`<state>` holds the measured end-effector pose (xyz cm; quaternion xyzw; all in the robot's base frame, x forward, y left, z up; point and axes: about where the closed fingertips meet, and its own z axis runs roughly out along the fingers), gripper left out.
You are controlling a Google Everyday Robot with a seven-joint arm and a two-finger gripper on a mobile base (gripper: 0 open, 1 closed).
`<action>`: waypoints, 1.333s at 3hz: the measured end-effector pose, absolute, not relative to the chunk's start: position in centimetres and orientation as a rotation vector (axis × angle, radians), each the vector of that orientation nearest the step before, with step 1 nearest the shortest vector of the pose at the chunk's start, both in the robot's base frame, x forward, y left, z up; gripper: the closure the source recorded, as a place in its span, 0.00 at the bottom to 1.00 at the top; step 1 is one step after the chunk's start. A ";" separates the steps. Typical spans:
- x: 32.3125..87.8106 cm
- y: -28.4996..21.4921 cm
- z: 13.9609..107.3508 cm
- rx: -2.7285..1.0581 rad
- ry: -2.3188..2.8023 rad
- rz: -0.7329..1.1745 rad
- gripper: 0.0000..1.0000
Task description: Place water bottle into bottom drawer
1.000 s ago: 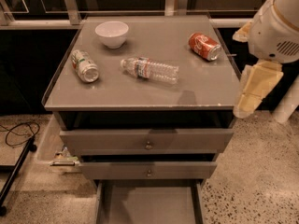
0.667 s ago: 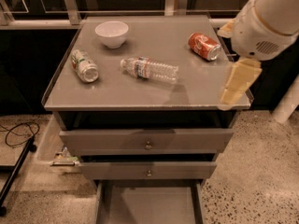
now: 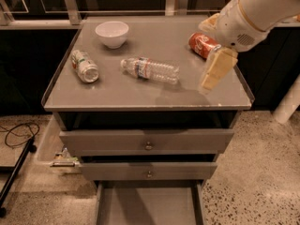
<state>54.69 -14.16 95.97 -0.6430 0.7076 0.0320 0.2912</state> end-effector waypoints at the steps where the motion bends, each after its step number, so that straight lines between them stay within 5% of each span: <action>1: 57.2 -12.3 95.4 -1.700 1.846 0.193 0.00; 4: 61.9 -8.8 90.1 -1.654 1.800 0.350 0.00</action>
Offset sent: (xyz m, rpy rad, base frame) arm 0.0201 0.0158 -0.0048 0.0636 0.0206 0.0298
